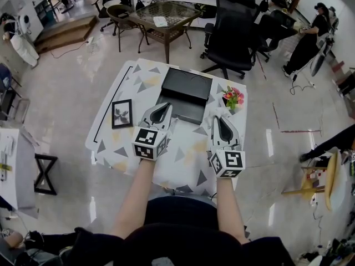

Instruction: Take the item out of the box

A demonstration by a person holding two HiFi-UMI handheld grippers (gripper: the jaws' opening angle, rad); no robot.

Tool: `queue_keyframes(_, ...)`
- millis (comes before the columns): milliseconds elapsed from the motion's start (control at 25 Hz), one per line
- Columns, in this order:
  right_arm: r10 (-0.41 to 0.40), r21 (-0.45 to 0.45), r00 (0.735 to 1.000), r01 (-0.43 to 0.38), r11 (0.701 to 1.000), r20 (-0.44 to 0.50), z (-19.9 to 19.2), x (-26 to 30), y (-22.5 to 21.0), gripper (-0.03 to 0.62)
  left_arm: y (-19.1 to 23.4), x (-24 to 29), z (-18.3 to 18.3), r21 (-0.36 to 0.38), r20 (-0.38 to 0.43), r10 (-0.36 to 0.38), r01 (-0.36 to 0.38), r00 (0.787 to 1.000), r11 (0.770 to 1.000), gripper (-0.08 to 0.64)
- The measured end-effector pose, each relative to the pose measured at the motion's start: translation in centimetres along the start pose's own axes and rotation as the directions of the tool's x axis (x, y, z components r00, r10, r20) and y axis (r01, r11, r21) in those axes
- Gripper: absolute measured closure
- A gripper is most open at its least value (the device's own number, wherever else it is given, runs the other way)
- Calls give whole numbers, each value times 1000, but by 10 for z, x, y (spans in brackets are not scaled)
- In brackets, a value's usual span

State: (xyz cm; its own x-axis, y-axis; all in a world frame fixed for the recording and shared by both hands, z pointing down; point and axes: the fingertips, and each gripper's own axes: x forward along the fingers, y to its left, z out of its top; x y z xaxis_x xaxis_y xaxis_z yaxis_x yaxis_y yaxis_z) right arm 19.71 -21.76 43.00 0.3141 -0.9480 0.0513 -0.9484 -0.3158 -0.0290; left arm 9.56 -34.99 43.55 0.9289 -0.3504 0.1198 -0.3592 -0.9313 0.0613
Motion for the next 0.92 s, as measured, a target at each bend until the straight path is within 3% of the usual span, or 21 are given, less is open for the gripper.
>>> queue_keyframes(920,14,-5,1000,-14,1000,-24,-7,6,5,568,-5,3,-8,-1,-23,-23,23,999,1000,540)
